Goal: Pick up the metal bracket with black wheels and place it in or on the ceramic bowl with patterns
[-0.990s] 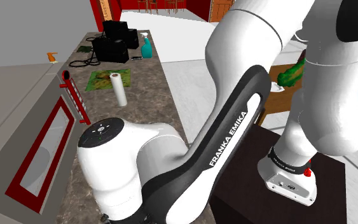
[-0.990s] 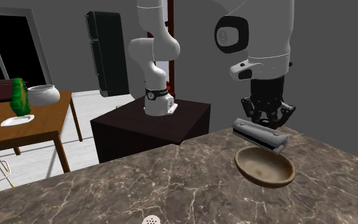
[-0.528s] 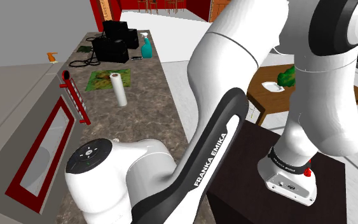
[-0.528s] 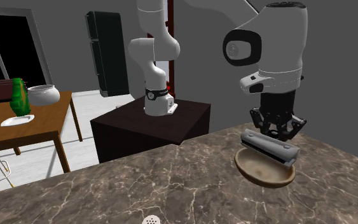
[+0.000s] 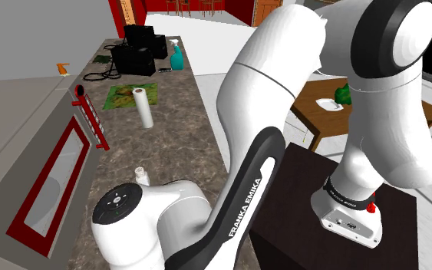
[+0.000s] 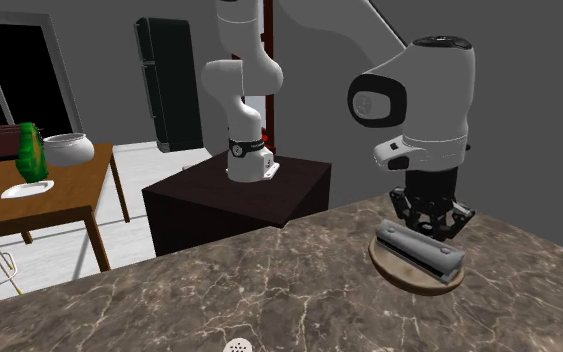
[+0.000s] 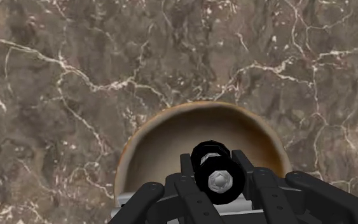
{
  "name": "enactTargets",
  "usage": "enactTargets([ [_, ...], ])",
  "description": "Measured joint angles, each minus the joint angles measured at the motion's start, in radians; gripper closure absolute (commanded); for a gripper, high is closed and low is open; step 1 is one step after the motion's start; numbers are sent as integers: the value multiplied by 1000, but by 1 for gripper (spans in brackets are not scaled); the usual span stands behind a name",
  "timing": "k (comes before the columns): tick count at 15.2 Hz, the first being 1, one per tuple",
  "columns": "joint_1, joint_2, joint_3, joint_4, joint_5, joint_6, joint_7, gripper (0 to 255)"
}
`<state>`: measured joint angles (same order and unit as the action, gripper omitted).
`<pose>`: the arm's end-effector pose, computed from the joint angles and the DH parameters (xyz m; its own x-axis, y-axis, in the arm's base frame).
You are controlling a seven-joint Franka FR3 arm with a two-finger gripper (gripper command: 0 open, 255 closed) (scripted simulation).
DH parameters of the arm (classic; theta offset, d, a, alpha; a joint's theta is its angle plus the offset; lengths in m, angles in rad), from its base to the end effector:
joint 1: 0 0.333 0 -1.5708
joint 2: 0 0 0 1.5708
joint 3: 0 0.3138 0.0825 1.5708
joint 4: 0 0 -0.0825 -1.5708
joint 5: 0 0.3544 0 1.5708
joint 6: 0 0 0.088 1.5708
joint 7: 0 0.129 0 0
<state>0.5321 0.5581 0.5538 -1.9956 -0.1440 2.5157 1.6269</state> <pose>0.2860 0.5217 0.2199 0.8624 -0.4675 -0.1943 -0.4843 -0.8736 -0.0473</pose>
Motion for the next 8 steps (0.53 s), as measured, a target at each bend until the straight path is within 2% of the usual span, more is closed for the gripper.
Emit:
enactTargets([
  [5,3,6,-3,0,-3,6,1,255],
  [6,3,6,-3,0,-3,6,1,0],
  [8,3,6,-3,0,-3,6,2,0],
])
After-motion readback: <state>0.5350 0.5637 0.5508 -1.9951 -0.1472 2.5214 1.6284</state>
